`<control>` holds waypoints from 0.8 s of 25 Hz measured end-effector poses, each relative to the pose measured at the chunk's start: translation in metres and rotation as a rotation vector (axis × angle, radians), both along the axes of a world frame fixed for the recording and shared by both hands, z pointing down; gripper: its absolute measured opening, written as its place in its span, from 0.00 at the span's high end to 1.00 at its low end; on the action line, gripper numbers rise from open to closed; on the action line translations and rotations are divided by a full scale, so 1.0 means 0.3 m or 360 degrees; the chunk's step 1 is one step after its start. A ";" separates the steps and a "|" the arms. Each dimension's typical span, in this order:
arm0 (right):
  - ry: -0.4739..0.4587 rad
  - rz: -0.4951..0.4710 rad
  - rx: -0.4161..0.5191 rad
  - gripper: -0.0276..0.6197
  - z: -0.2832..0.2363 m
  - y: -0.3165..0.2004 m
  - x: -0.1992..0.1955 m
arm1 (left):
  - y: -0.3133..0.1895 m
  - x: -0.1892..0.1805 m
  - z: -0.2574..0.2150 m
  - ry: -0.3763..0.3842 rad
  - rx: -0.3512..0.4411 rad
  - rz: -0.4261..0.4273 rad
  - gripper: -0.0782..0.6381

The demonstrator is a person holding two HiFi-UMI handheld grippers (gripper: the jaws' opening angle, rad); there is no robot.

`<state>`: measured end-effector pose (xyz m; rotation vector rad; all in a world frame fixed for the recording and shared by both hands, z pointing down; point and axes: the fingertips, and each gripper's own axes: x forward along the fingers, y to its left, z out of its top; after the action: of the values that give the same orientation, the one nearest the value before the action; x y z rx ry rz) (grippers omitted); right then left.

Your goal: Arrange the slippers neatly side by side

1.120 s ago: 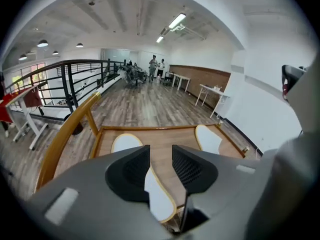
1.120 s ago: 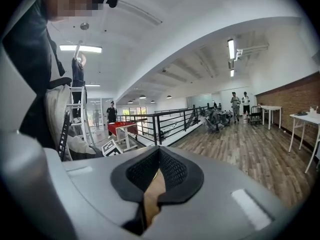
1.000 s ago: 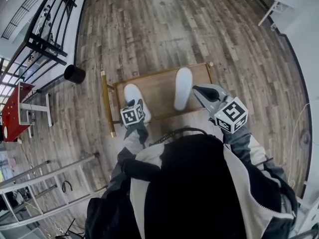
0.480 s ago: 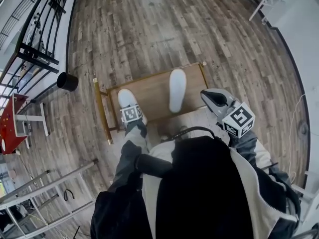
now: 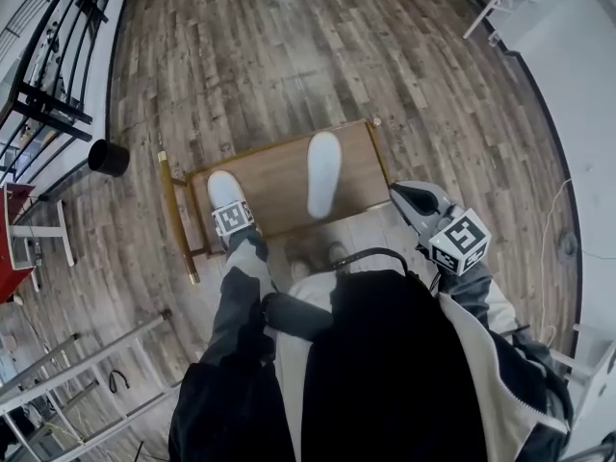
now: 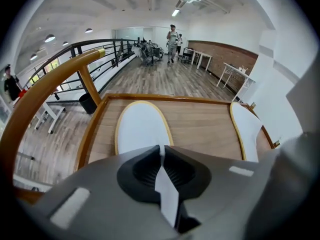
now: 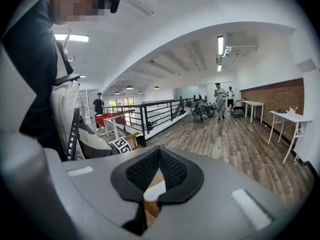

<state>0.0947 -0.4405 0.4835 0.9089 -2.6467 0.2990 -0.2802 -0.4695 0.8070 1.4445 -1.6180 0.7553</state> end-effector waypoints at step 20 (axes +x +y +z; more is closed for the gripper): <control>-0.0129 -0.0338 0.0029 0.95 0.013 0.012 -0.306 | 0.008 0.191 -0.469 0.0133 0.0679 0.0277 0.85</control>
<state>0.0029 -0.4369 0.4873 0.6256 -2.7945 0.2648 -0.2229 -0.4672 0.6663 1.9119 -1.6691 0.4497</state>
